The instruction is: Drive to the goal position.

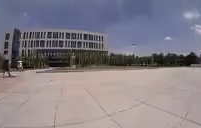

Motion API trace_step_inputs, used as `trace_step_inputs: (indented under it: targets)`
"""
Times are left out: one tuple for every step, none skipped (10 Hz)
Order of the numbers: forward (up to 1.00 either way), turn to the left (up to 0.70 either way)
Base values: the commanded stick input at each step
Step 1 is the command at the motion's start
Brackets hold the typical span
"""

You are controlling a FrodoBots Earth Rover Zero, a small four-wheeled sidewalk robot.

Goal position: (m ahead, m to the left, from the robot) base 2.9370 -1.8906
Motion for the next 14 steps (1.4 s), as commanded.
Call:
trace_step_inputs:
  targets:
    - [0.7, -0.09]
    - [0.7, -0.12]
    - [0.7, -0.12]
    - [0.7, -0.12]
    - [0.7, -0.13]
    - [0.7, -0.24]
    - [0.7, -0.35]
    - [0.7, -0.35]
    - [0.7, -0.35]
    - [0.7, -0.35]
    - [0.7, -0.35]
    - [0.7, -0.35]
    - [0.7, -0.35]
    - [0.7, -0.35]
